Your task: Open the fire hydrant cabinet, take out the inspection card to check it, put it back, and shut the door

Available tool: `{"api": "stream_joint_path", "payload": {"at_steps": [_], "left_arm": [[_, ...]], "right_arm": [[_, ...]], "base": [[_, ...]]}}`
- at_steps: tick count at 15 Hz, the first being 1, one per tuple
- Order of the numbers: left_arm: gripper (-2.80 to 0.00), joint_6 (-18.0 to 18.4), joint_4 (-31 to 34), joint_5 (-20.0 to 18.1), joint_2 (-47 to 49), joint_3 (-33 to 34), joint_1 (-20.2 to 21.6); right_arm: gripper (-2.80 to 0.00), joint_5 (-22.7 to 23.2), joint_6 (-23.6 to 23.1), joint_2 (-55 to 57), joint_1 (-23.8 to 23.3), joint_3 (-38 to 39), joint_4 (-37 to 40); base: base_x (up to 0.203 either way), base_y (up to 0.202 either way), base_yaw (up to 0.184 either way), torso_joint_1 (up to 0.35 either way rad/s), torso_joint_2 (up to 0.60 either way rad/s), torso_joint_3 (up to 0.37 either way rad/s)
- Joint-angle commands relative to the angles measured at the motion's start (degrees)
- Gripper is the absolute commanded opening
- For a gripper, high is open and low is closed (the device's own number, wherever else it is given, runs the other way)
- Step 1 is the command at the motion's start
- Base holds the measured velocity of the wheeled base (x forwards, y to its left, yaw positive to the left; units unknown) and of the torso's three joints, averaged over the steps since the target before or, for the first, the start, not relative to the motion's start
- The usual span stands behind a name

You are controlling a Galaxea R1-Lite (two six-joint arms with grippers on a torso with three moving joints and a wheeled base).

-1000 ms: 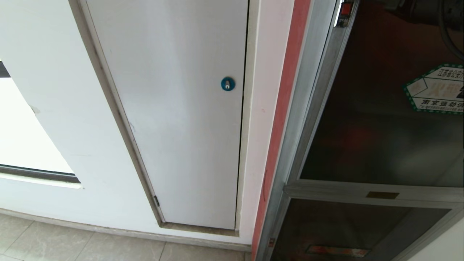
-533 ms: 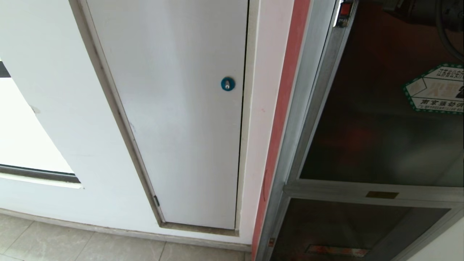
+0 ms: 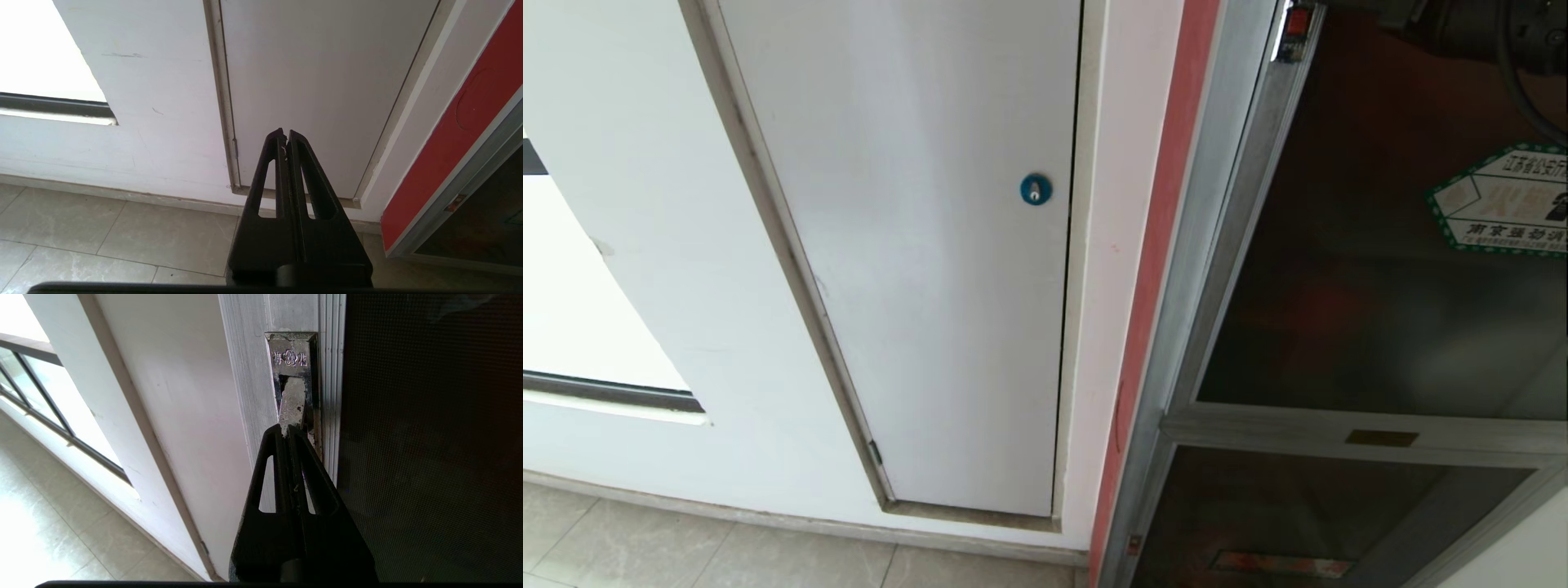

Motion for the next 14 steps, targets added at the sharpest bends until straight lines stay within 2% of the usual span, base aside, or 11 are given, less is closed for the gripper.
{"api": "stream_joint_path", "payload": {"at_steps": [1,14], "left_arm": [[-2.8,0.0,0.0,0.0,0.1,0.0,0.0],[-2.8,0.0,0.0,0.0,0.1,0.1,0.0]], "right_arm": [[-2.8,0.1,0.0,1.1,0.0,-0.3,0.1],[-2.8,-2.7,-0.2,3.8,-0.2,-1.6,0.2]], "base": [[0.0,0.0,0.0,0.0,0.0,0.0],[0.0,0.0,0.0,0.0,0.0,0.0]]}}
